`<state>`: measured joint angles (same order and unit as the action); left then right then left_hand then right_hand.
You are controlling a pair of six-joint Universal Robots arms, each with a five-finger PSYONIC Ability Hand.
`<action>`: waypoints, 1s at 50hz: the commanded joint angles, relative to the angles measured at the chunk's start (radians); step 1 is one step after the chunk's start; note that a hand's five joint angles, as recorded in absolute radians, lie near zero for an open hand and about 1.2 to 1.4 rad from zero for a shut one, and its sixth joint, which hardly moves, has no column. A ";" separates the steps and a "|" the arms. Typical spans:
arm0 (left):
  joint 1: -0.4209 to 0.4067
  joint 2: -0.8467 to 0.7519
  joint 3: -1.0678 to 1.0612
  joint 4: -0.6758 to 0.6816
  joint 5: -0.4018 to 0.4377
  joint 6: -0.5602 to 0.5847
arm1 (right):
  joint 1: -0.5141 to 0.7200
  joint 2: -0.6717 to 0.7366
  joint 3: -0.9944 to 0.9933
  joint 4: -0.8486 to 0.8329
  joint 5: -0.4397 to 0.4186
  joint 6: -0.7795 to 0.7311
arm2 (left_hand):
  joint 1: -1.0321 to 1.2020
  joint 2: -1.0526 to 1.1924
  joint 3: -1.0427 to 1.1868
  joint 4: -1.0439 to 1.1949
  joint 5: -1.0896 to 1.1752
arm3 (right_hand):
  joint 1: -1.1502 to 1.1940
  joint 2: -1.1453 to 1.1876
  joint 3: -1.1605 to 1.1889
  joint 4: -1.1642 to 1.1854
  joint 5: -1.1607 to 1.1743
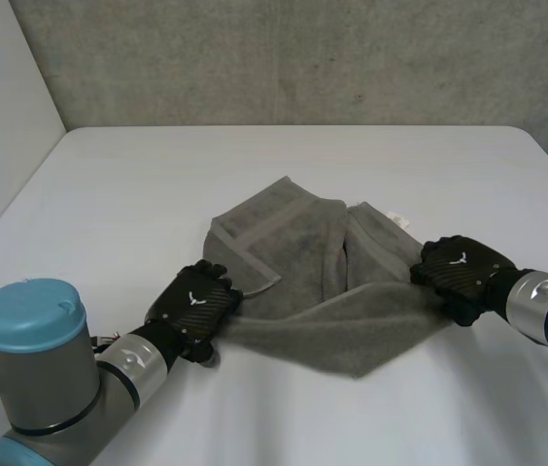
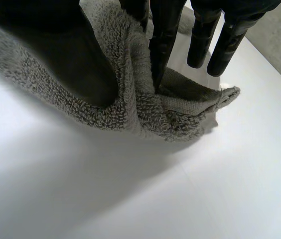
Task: Fold the towel.
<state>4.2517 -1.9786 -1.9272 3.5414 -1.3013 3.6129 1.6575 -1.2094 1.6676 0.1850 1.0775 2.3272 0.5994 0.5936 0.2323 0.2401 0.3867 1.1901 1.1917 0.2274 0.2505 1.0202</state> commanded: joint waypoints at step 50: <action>0.175 0.287 0.396 -0.049 -0.099 -0.151 | 0.058 -0.239 -0.148 -0.316 -0.027 0.492 | 0.797 0.803 -0.058 -0.066 0.835 | 0.057 0.056 -0.053 -0.076 0.053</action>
<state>4.3752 -1.7245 -1.2923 3.4588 -1.4885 3.4642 1.7362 -1.4287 1.2757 -0.2229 1.0671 3.0157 1.3252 1.3507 0.2323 0.2401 1.1816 1.2280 1.2041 0.2274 0.2505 1.0472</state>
